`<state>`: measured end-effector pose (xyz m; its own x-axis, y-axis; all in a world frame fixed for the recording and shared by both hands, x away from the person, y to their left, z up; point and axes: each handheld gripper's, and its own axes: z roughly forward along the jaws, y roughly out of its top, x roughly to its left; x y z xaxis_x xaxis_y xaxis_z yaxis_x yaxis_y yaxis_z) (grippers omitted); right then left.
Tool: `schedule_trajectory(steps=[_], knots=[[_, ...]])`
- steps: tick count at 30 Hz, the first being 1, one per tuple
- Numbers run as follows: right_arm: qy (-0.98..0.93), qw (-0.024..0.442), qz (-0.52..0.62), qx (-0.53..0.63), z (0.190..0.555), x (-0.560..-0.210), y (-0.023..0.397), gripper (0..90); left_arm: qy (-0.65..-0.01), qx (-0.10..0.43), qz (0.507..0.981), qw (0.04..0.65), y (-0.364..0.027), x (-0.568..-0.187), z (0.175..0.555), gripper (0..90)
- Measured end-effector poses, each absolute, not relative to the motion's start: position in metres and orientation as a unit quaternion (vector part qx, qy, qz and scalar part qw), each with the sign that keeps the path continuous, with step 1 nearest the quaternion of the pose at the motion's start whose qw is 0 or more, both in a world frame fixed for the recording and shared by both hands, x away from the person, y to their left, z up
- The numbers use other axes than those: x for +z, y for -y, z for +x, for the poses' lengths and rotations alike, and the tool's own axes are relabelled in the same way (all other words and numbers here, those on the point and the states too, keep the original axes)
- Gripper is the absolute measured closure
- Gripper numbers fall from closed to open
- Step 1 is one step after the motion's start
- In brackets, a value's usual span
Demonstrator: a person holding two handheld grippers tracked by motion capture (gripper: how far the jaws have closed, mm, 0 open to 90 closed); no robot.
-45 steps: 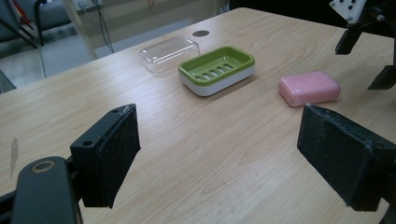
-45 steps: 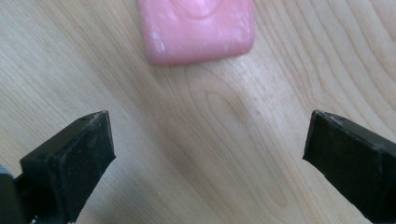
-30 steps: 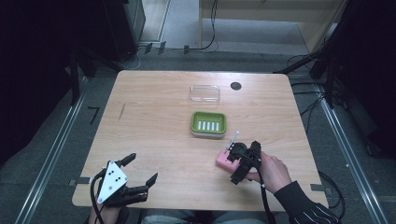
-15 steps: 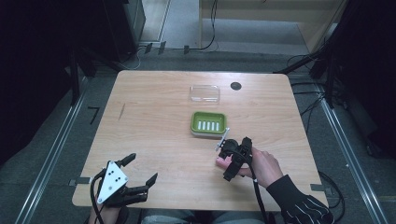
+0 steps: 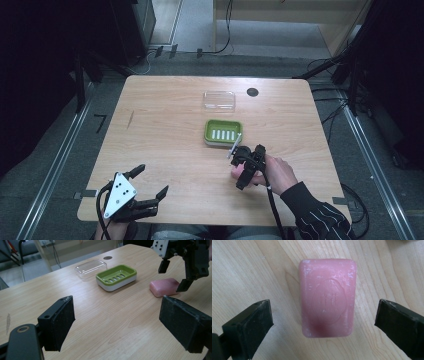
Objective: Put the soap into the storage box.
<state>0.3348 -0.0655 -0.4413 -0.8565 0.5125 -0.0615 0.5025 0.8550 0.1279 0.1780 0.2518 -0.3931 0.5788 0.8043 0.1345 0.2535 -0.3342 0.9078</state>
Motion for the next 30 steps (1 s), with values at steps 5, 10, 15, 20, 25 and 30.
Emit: schedule_trajectory(steps=[5,10,15,20,25,30], knots=[[-0.963,0.037,0.263,0.047,0.340,-0.447,0.065,0.3,-0.348,0.300,0.760,0.461,-0.252,-0.393,0.178,13.9],[-0.963,0.034,0.264,0.048,0.342,-0.451,0.067,1.3,-0.348,0.300,0.760,0.460,-0.252,-0.393,0.178,13.9],[-0.964,0.026,0.260,0.051,0.343,-0.453,0.068,1.1,-0.348,0.300,0.760,0.460,-0.252,-0.393,0.178,13.9],[-0.964,0.026,0.260,0.045,0.345,-0.457,0.070,1.5,-0.348,0.300,0.760,0.460,-0.252,-0.393,0.178,13.9],[-0.965,0.025,0.256,0.049,0.345,-0.459,0.070,12.8,-0.348,0.300,0.760,0.460,-0.252,-0.393,0.178,13.9],[-0.966,0.028,0.252,0.046,0.345,-0.460,0.069,18.5,-0.349,0.300,0.759,0.460,-0.252,-0.393,0.178,13.9]])
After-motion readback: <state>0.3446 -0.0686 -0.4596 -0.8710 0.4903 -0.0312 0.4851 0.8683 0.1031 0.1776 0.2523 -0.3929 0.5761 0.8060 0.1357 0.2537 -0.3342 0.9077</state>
